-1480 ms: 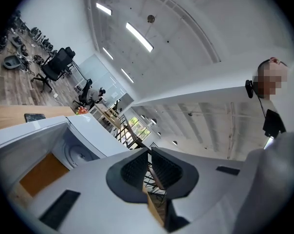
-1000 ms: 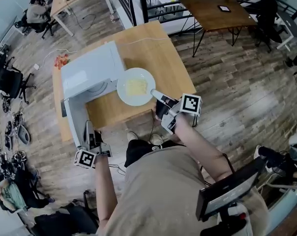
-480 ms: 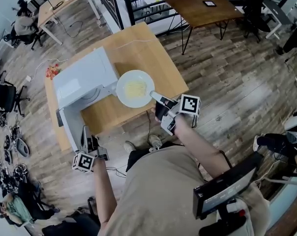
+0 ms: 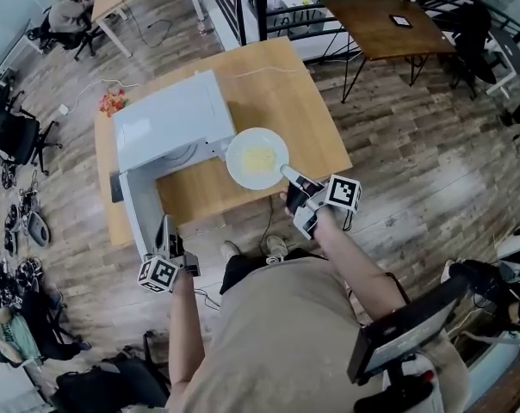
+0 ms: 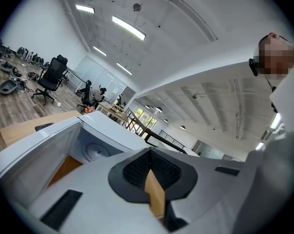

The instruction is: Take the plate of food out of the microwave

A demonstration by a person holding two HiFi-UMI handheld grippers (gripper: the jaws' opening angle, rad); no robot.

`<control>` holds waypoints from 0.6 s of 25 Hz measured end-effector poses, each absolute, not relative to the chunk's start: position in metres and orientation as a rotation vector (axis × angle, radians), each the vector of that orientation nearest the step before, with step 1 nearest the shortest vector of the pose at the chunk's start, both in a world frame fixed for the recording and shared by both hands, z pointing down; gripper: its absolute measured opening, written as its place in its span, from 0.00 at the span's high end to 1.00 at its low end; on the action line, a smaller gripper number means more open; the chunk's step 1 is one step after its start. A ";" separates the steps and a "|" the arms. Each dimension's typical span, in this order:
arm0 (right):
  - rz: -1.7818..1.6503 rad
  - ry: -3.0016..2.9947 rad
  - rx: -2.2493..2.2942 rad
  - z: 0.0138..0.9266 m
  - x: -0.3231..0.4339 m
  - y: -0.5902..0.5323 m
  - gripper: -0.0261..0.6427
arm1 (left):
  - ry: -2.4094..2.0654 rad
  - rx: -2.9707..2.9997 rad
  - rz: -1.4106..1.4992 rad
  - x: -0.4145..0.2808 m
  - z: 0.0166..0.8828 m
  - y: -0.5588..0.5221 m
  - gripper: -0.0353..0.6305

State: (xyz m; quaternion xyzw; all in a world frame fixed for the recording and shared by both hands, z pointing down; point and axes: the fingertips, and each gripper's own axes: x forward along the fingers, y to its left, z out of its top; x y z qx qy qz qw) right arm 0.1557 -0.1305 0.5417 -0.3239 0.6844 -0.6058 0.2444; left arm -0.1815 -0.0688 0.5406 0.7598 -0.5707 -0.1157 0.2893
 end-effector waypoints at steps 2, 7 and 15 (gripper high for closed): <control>-1.683 1.870 -0.884 0.555 0.144 -0.135 0.94 | -1.531 2.008 -0.292 -0.190 0.549 -0.065 0.94; -1.767 1.895 -0.876 0.589 0.108 -0.144 0.94 | -1.545 1.966 -0.268 -0.206 0.564 -0.061 0.94; -1.862 1.938 -0.877 0.631 0.048 -0.162 0.94 | -1.507 1.939 -0.219 -0.220 0.588 -0.071 0.94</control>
